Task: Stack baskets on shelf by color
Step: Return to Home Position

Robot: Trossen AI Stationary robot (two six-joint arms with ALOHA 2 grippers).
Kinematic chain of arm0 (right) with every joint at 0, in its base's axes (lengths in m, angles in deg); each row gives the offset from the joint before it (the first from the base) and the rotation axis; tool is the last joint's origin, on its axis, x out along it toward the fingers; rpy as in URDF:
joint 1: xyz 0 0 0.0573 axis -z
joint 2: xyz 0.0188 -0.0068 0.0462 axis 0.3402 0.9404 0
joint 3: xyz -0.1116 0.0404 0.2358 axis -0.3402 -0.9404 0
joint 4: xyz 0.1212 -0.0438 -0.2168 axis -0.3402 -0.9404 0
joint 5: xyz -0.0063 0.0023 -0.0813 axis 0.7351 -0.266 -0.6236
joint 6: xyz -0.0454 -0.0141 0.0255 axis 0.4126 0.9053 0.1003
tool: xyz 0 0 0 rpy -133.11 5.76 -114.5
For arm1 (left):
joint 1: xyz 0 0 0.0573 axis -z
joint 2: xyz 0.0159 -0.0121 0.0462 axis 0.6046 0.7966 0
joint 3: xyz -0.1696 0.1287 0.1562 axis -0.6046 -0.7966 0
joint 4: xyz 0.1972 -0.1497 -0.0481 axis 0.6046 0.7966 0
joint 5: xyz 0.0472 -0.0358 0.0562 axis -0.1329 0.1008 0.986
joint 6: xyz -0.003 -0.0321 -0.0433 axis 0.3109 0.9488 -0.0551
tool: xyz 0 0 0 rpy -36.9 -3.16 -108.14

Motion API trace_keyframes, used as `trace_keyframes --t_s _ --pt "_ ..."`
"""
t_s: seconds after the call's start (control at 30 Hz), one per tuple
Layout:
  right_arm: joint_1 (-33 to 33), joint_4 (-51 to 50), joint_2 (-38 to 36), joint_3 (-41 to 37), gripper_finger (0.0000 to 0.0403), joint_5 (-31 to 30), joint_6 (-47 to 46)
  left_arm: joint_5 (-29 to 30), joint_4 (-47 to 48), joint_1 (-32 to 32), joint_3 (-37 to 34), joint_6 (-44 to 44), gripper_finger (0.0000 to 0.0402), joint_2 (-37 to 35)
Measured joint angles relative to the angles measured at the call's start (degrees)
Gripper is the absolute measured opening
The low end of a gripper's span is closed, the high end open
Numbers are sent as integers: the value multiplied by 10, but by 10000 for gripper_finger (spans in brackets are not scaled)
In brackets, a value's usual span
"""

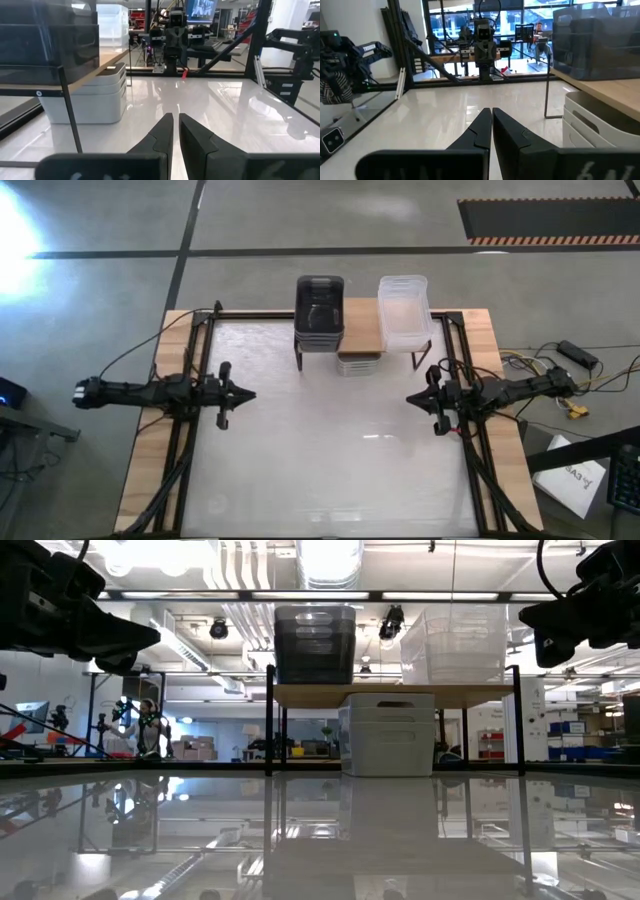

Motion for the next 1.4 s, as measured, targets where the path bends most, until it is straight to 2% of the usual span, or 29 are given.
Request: trace_keyframes --t_s 0.73,1.4 --pt "0 0 0 0 9 0 0 -1 -4 0 -1 0 15 32" --pt "0 1 0 0 9 -1 0 -1 -4 0 -1 0 15 32"
